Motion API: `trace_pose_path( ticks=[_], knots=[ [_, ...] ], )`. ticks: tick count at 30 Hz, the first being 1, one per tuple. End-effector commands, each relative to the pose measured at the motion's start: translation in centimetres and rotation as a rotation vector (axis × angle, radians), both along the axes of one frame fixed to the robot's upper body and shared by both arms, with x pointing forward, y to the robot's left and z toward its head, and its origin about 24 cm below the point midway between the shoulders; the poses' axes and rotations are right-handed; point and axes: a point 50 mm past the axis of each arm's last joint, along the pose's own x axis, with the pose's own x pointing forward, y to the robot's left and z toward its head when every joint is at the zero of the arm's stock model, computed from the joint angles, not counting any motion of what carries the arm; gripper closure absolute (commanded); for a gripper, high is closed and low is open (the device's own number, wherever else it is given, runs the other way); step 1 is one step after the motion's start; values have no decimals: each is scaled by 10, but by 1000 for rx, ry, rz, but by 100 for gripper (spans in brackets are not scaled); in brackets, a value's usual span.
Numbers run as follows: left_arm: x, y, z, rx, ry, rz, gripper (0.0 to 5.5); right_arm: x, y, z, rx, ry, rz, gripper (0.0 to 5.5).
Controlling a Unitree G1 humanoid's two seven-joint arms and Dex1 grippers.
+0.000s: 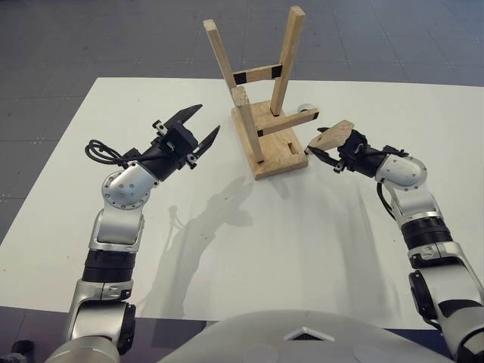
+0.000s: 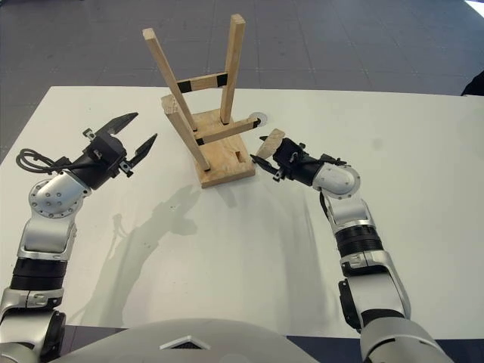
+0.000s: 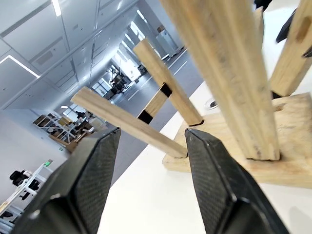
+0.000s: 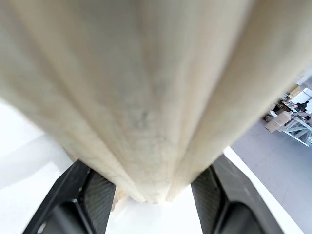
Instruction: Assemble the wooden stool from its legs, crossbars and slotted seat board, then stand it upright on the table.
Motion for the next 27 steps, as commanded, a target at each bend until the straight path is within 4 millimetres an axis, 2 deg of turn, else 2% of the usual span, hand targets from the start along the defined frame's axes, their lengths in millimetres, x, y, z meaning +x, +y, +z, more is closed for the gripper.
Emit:
trace_pose_path(
  ticks=[1, 4, 8, 11, 18, 27],
  knots=[
    [13, 32, 6, 9, -2, 183, 305, -32, 42, 3, 100, 23, 167, 347],
    [11, 34, -5, -10, 38, 198, 305, -43, 53, 15, 133, 20, 188, 347],
    [10, 36, -15, 2, 86, 214, 305, -40, 41, 32, 129, 13, 145, 347],
    [11, 40, -18, 8, 101, 251, 305, -36, 50, 43, 201, 37, 142, 347],
    [14, 39, -20, 1, 113, 254, 305, -6, 60, 34, 272, 154, 79, 347],
    [11, 35, -23, -16, 121, 246, 305, -4, 79, 25, 281, 208, 155, 347]
  ],
)
